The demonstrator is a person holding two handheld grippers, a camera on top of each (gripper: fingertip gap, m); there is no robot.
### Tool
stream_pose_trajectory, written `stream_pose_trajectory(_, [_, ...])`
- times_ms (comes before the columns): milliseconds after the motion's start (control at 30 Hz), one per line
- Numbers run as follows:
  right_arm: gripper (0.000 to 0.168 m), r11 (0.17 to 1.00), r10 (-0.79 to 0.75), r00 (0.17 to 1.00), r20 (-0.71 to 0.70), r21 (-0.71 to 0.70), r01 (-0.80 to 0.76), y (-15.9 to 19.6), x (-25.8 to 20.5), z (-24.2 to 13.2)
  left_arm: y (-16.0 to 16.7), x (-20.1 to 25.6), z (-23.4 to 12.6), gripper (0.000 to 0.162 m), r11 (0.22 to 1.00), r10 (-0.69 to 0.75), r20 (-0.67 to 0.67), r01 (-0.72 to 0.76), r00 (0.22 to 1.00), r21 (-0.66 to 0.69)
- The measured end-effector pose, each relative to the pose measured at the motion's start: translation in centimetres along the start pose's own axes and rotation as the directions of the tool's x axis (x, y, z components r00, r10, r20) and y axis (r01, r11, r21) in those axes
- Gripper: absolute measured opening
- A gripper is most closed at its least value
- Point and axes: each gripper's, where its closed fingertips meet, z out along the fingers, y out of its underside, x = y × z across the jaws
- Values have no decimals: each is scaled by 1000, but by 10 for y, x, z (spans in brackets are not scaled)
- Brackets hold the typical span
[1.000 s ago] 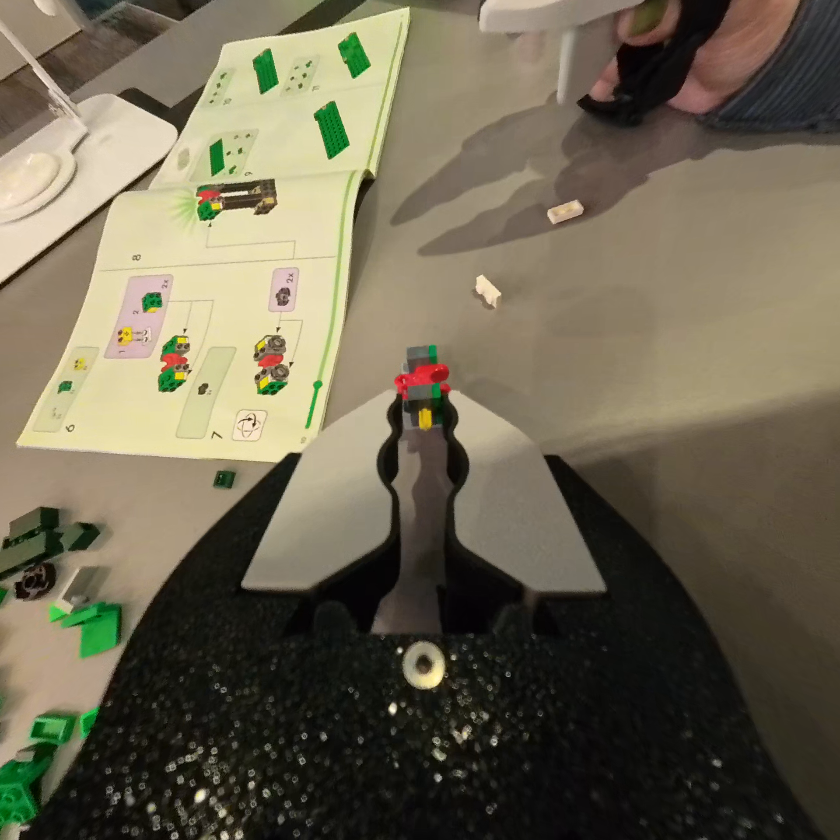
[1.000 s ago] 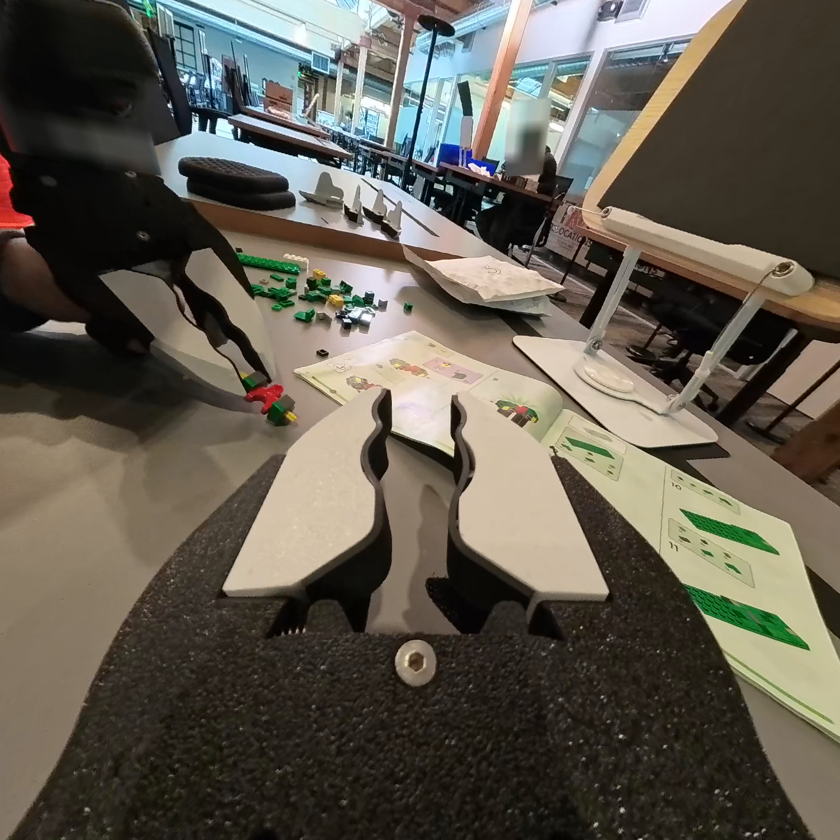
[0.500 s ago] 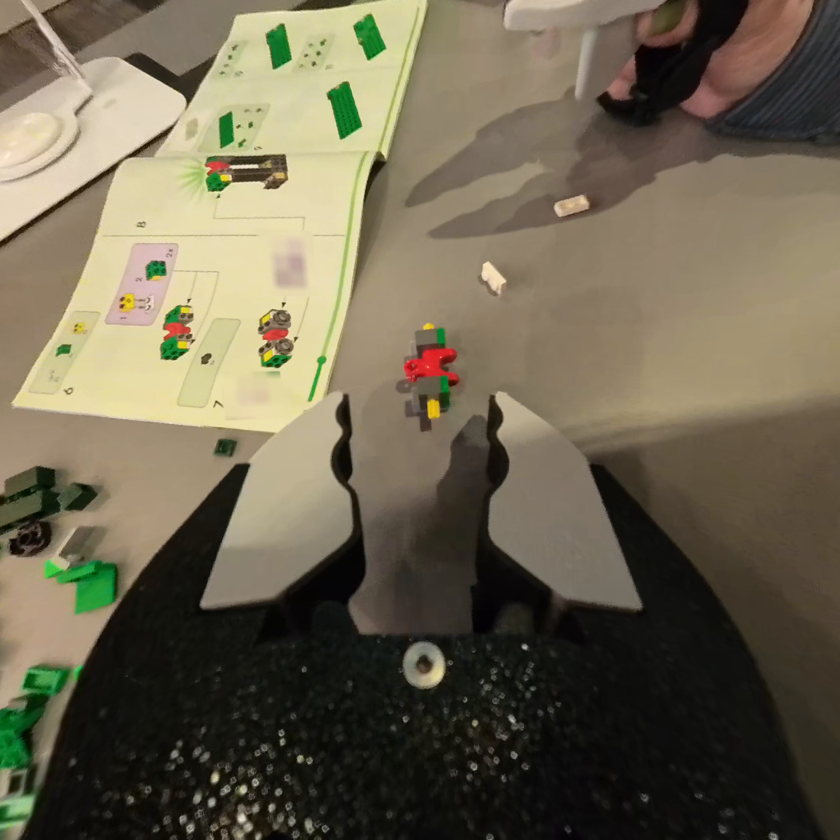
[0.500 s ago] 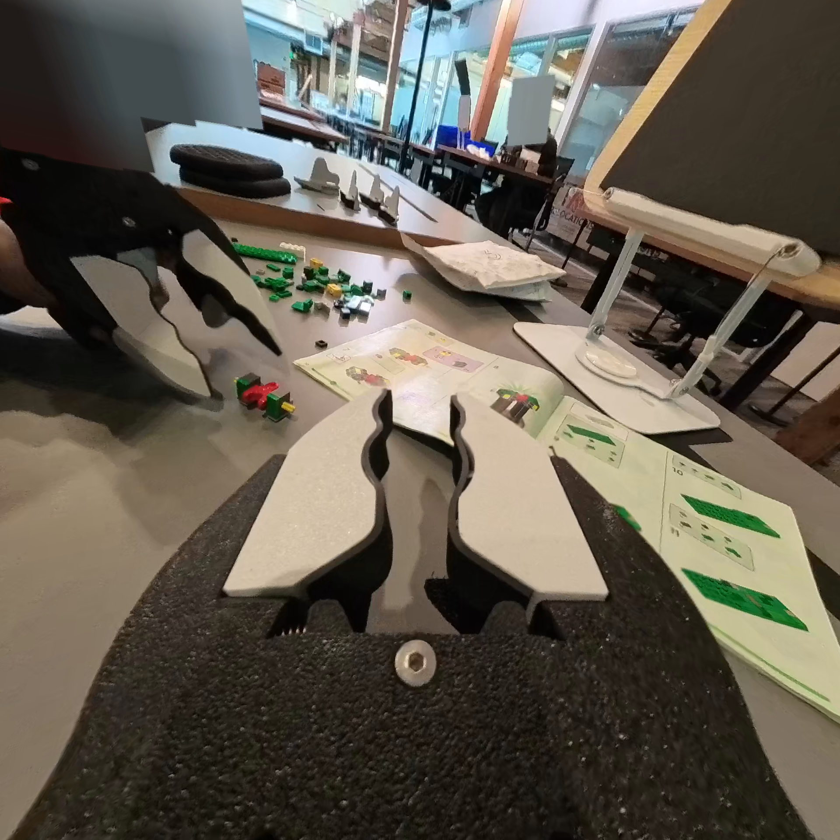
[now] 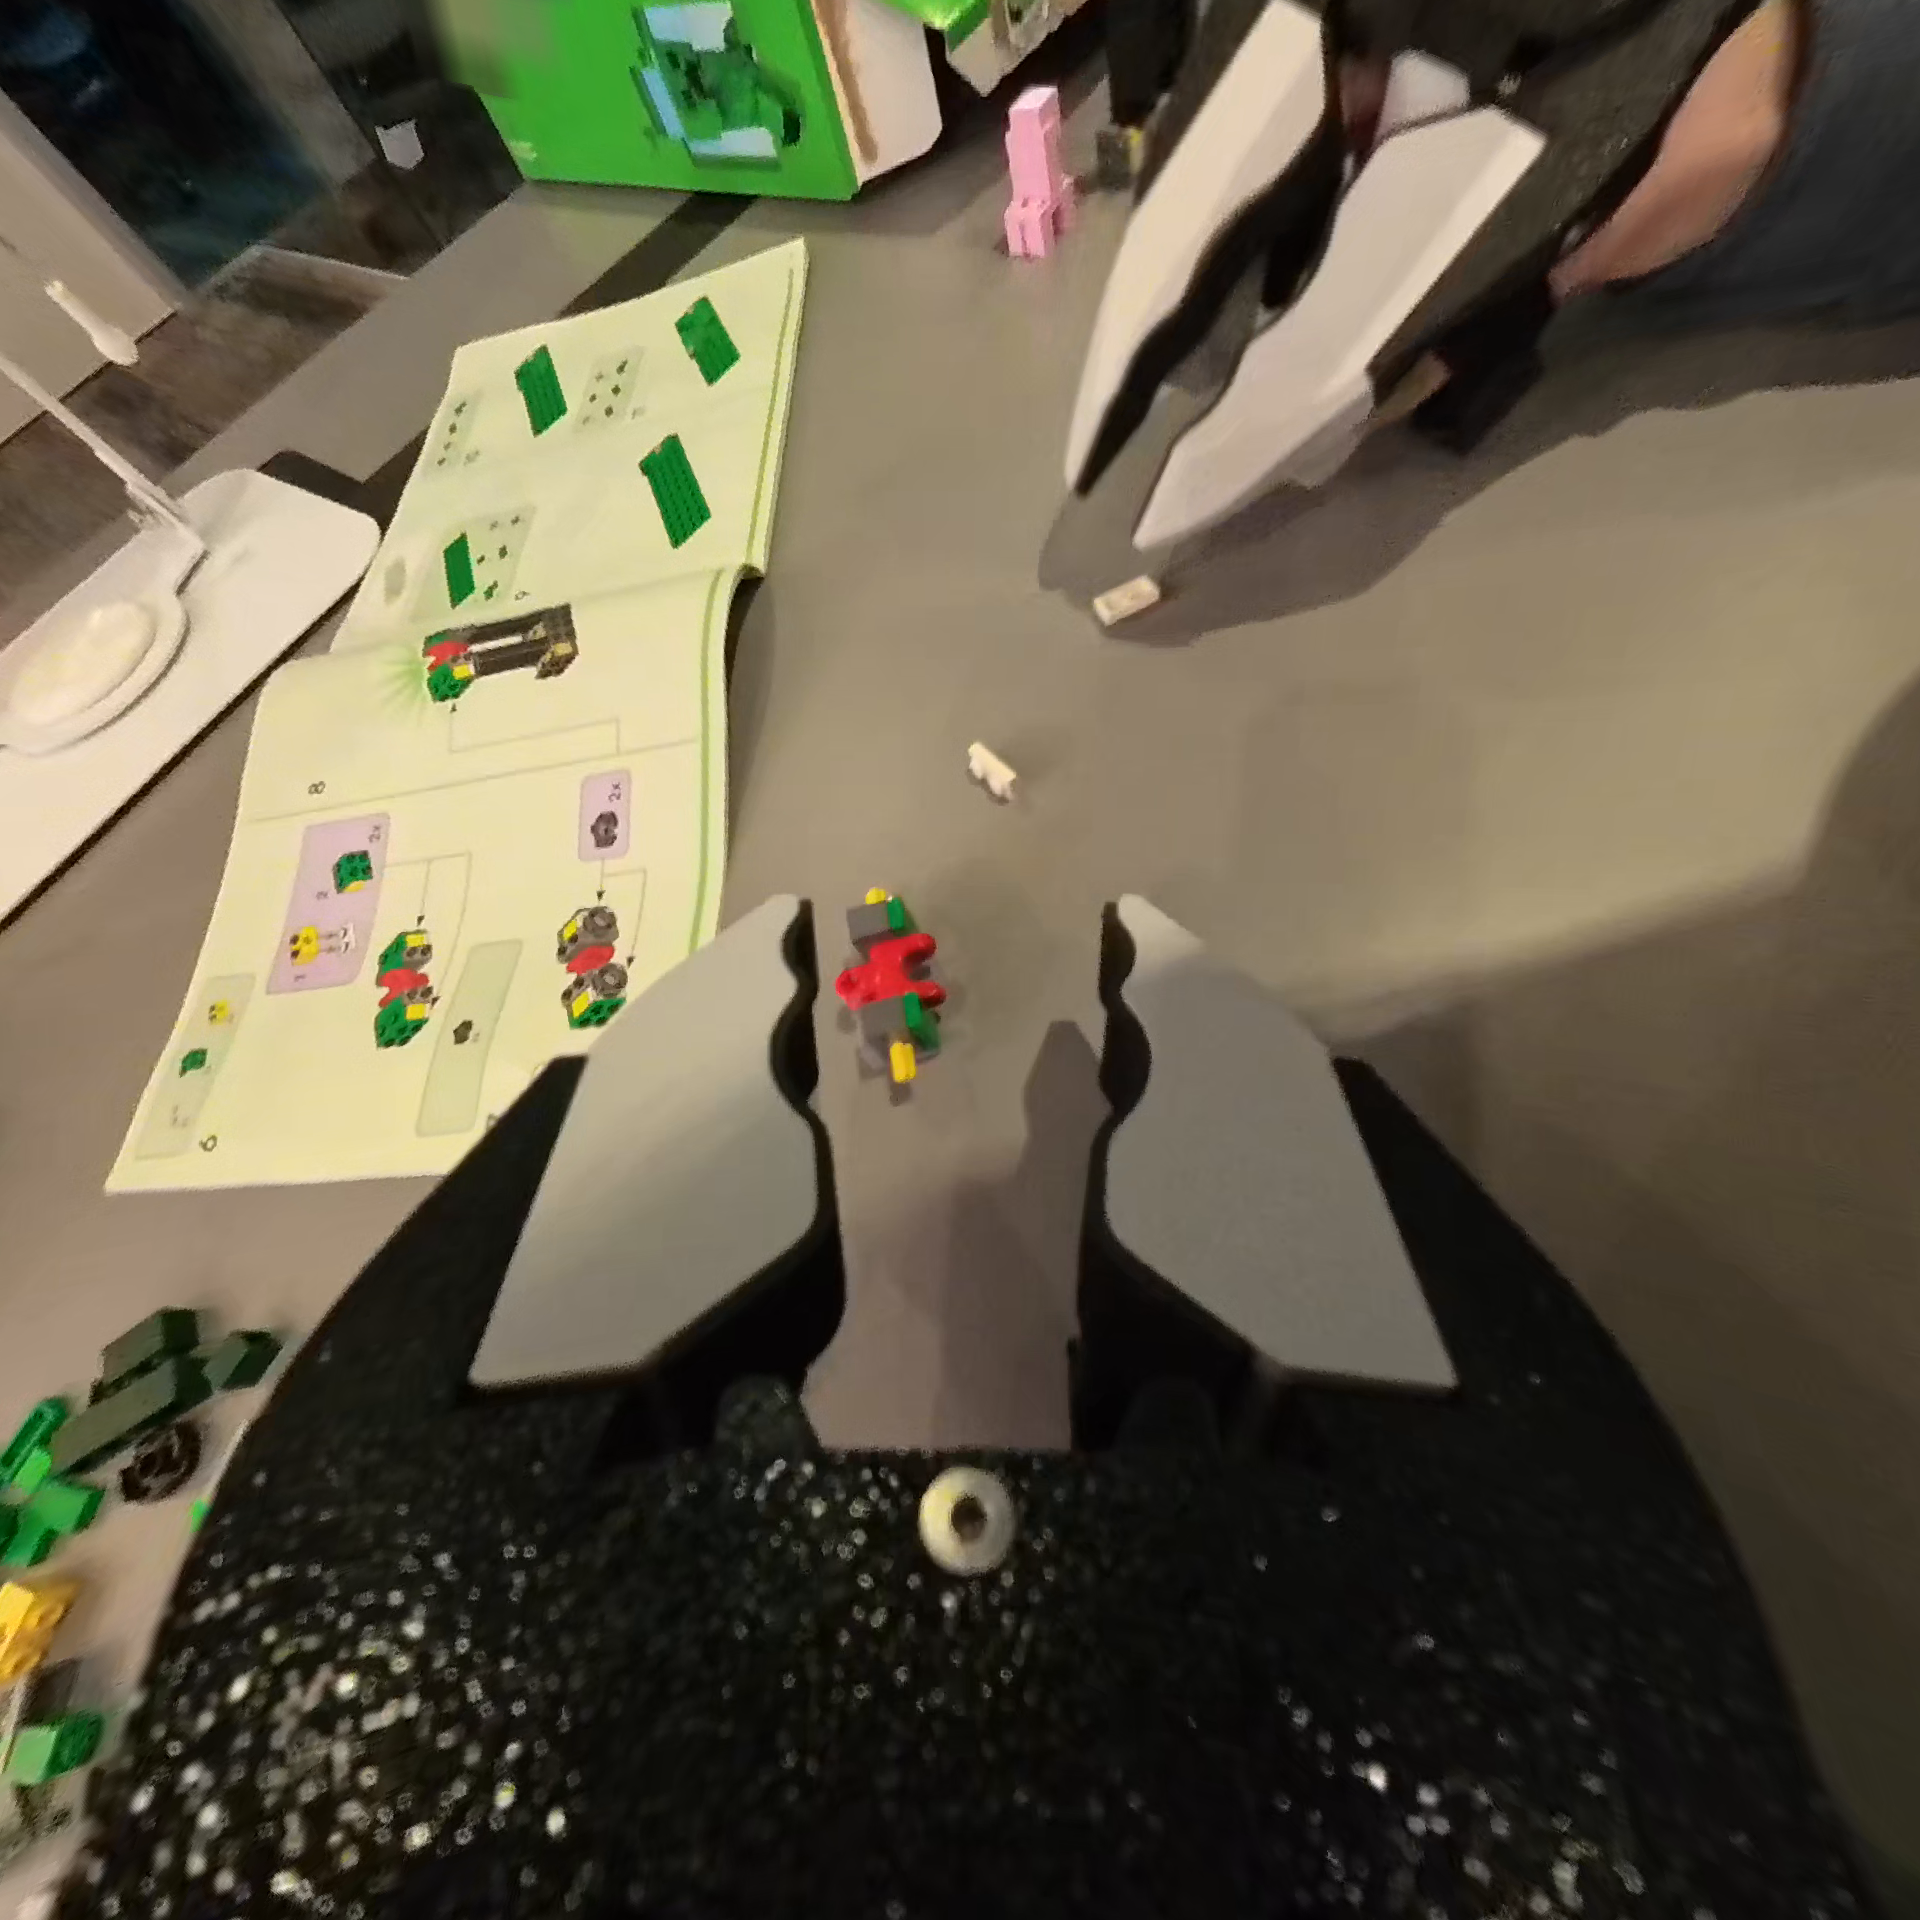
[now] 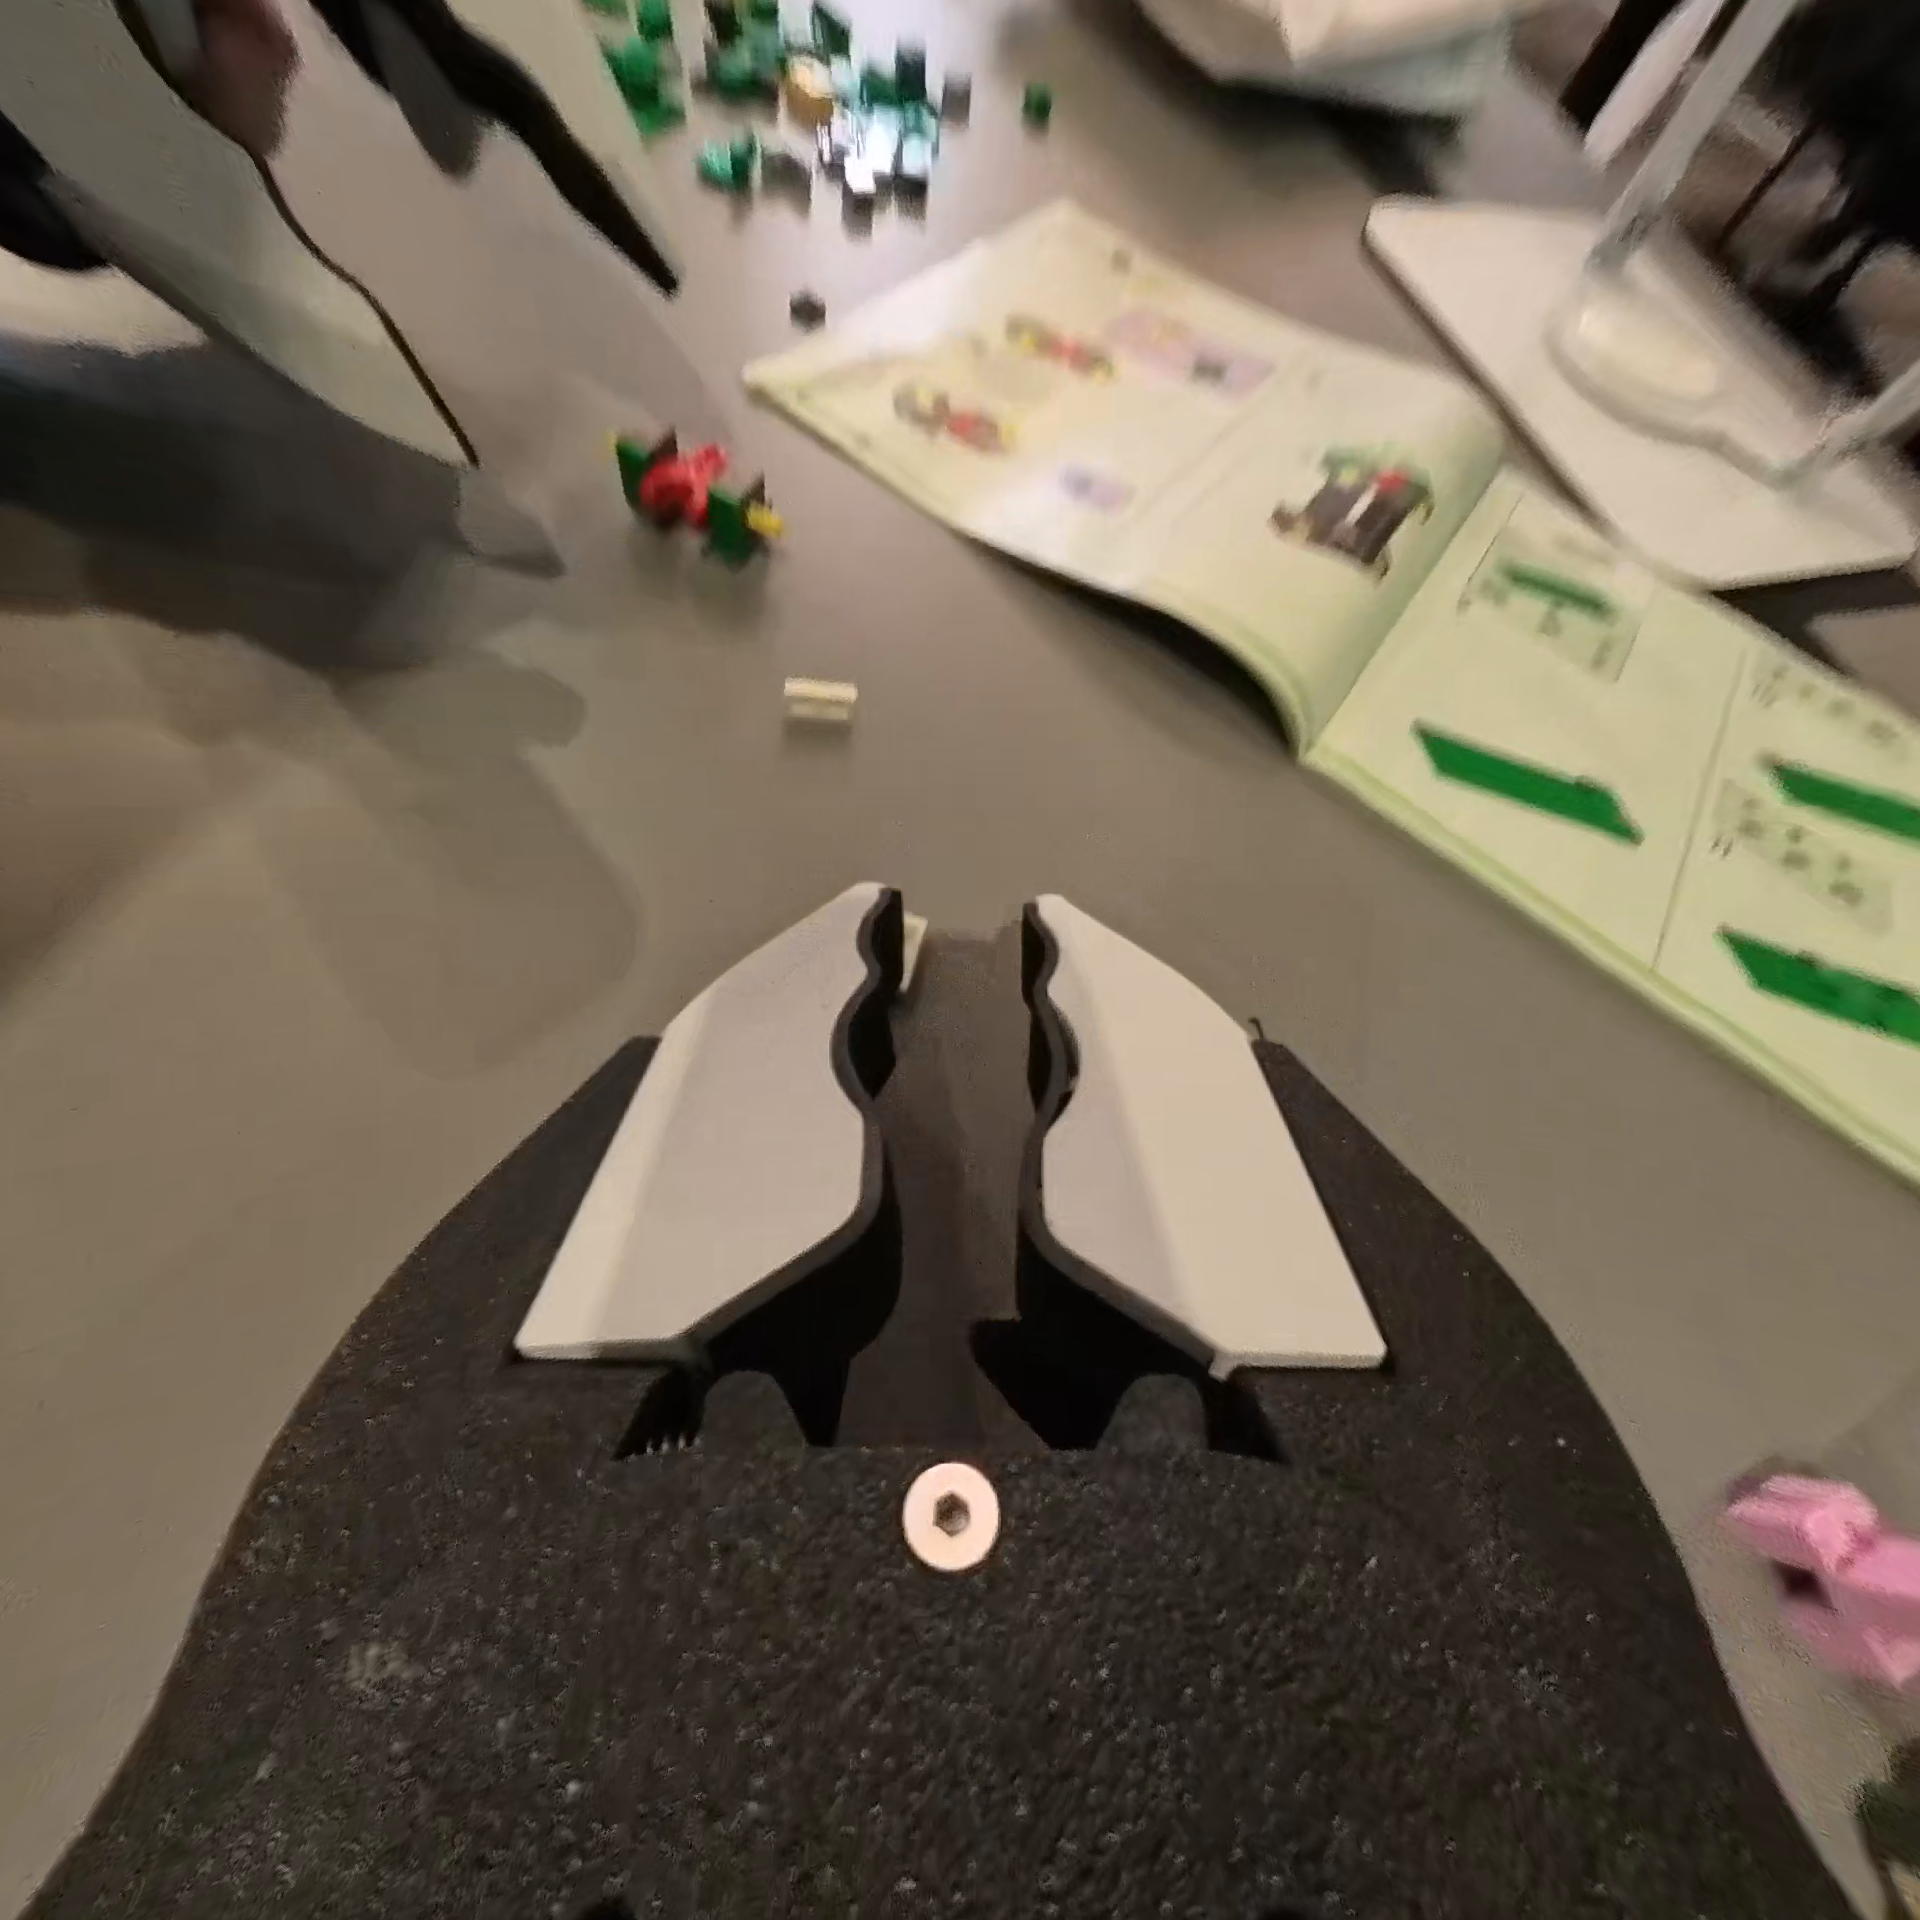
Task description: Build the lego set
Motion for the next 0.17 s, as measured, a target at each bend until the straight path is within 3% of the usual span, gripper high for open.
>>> stream_pose_trajectory(33, [19, 999, 17, 1000, 0, -44, -17, 6, -3, 1, -1, 1, 1, 51, 1000, -1, -5, 1, 1000, 7])
stream_pose_trajectory(167, [16, 991, 57, 998, -3, -124, -57, 14, -12, 3, 0, 4, 5, 51, 1000, 19, -3, -19, 1000, 1])
